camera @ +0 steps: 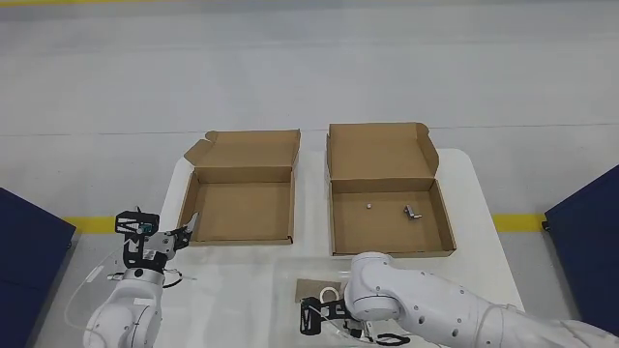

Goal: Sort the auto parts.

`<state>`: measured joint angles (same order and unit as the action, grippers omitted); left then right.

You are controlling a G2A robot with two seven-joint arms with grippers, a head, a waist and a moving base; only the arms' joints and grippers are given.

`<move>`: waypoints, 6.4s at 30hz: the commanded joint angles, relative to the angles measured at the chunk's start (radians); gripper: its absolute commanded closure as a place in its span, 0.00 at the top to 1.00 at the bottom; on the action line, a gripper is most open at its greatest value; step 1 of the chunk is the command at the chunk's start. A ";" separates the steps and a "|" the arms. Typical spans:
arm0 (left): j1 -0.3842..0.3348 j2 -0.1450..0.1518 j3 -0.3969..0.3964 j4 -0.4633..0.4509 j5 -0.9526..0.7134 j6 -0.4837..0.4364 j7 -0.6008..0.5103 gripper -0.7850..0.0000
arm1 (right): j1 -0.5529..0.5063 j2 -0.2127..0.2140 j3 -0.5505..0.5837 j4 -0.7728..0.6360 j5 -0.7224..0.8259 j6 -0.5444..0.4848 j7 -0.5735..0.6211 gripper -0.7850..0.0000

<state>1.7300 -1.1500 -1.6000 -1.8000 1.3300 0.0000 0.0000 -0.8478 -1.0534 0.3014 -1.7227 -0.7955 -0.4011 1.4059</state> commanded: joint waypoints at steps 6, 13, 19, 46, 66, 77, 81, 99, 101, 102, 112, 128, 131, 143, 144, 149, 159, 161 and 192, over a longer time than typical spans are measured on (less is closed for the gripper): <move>0.000 0.000 0.000 0.000 0.000 0.000 0.000 1.00 | -0.001 -0.010 -0.003 0.016 -0.013 0.009 0.003 0.27; 0.000 0.000 0.000 0.000 0.000 0.000 0.000 1.00 | -0.001 -0.018 -0.003 0.036 -0.010 -0.003 -0.003 0.00; 0.000 0.000 0.000 0.000 0.000 0.000 0.000 1.00 | 0.000 -0.016 0.011 0.020 -0.019 0.009 0.016 0.00; 0.000 0.000 0.000 0.000 0.000 0.000 0.000 1.00 | -0.022 0.049 0.147 -0.050 0.046 0.022 -0.002 0.00; 0.000 0.000 0.000 0.000 0.000 0.000 0.000 1.00 | -0.166 0.294 0.433 -0.005 0.568 -0.299 -0.286 0.00; 0.000 0.000 0.000 0.000 0.000 0.000 0.000 1.00 | -0.179 0.298 0.446 -0.002 0.603 -0.339 -0.326 0.00; 0.000 0.000 0.000 0.000 0.000 0.000 0.000 1.00 | -0.194 0.328 0.461 0.016 0.716 -0.427 -0.414 0.00; 0.000 0.000 0.000 0.000 0.000 0.000 0.000 1.00 | -0.133 0.494 0.359 -0.100 1.039 -0.611 -0.598 0.00; 0.000 0.000 0.000 0.000 0.000 0.000 0.000 1.00 | -0.133 0.494 0.359 -0.100 1.039 -0.611 -0.598 0.00; 0.000 0.000 0.000 0.000 0.000 0.000 0.000 1.00 | -0.133 0.494 0.359 -0.100 1.039 -0.611 -0.598 0.00; 0.000 0.000 0.000 0.000 0.000 0.000 0.000 1.00 | -0.178 0.497 0.377 -0.158 1.272 -0.611 -0.599 0.00; 0.000 0.000 0.000 0.000 0.000 0.000 0.000 1.00 | -0.194 0.534 0.369 -0.316 1.511 -0.611 -0.598 0.00; 0.000 0.000 0.000 0.000 0.000 0.000 0.000 1.00 | -0.194 0.534 0.369 -0.316 1.511 -0.611 -0.598 0.00; 0.000 0.000 0.000 0.000 0.000 0.000 0.000 1.00 | -0.215 0.521 0.384 -0.385 1.633 -0.611 -0.603 0.00; 0.000 0.000 0.000 0.000 0.000 0.000 0.000 1.00 | -0.215 0.518 0.388 -0.399 1.676 -0.611 -0.598 0.00; 0.000 0.000 0.000 0.000 0.000 0.000 0.000 1.00 | -0.216 0.501 0.385 -0.457 1.805 -0.611 -0.598 0.00; 0.000 0.000 0.000 0.000 0.000 0.000 0.000 1.00 | -0.223 0.454 0.423 -0.491 1.981 -0.552 -0.538 0.00; 0.000 0.000 0.000 0.000 0.000 0.000 0.000 1.00 | -0.231 0.448 0.442 -0.479 1.994 -0.526 -0.512 0.00; 0.000 0.000 0.000 0.000 0.000 0.000 0.000 1.00 | -0.256 0.356 0.460 -0.446 2.233 -0.386 -0.565 0.00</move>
<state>1.7300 -1.1500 -1.6000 -1.8000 1.3300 0.0000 0.0000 -1.1039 -0.6976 0.7612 -2.1686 1.4370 -0.7869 0.8408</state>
